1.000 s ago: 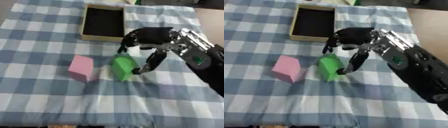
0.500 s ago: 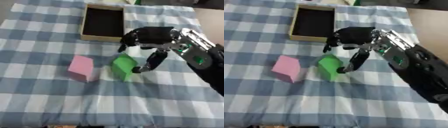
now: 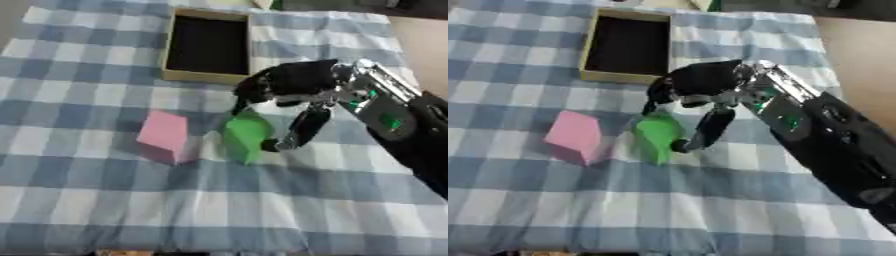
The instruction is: Pick up objects on the table and place them in the box.
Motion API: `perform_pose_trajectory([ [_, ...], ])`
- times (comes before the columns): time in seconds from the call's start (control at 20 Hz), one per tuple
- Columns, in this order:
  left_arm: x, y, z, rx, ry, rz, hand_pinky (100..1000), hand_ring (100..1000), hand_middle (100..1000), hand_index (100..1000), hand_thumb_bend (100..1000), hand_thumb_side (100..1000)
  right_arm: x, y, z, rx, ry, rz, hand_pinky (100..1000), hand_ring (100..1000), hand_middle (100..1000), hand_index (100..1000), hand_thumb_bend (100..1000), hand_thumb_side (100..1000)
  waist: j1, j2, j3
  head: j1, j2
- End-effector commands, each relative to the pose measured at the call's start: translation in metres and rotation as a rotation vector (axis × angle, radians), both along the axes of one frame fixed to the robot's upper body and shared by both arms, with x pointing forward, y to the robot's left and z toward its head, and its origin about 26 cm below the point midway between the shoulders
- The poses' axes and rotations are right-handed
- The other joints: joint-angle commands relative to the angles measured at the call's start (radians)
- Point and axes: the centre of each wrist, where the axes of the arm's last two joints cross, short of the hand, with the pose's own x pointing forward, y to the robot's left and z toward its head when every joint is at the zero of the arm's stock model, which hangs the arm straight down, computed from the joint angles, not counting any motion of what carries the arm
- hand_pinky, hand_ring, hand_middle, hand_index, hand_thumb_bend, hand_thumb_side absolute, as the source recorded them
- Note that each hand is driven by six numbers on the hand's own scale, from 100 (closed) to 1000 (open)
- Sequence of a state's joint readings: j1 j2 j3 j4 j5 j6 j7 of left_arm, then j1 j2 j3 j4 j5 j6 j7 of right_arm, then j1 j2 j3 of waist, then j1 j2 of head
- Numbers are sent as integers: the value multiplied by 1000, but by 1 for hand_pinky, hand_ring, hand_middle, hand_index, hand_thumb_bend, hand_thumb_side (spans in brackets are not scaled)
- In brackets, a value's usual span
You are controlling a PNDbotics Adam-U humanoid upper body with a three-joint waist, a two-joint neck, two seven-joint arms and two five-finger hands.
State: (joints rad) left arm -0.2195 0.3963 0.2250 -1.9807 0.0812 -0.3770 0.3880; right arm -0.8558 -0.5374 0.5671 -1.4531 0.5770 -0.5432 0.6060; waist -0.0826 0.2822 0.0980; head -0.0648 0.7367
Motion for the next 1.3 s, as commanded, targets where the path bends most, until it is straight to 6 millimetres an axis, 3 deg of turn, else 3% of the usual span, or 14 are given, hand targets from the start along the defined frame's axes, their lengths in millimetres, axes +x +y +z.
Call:
perform_pose_trajectory([
  [0.05, -2, -1, 9, 8, -30, -8, 605, 537, 617, 746, 100, 892, 1, 3, 11, -35, 0, 12, 859, 909, 733, 870, 328, 371, 5, -17, 2, -4, -8],
  [0.5, -2, -1, 9, 4, -30, -12, 605, 537, 616, 745, 100, 892, 1, 5, 10, -75, 32, 12, 845, 858, 625, 864, 353, 347, 4, -17, 4, -7, -10],
  [0.55, -2, -1, 9, 3, -30, -12, 605, 537, 616, 745, 100, 893, 1, 5, 9, -80, 38, 11, 843, 852, 576, 861, 343, 355, 5, -16, 5, -7, -10],
  [1.3, -2, -1, 9, 1, -30, -13, 603, 536, 614, 741, 100, 893, -1, 5, 12, -56, 29, -4, 823, 807, 482, 774, 385, 293, 5, -16, 4, -13, -8],
])
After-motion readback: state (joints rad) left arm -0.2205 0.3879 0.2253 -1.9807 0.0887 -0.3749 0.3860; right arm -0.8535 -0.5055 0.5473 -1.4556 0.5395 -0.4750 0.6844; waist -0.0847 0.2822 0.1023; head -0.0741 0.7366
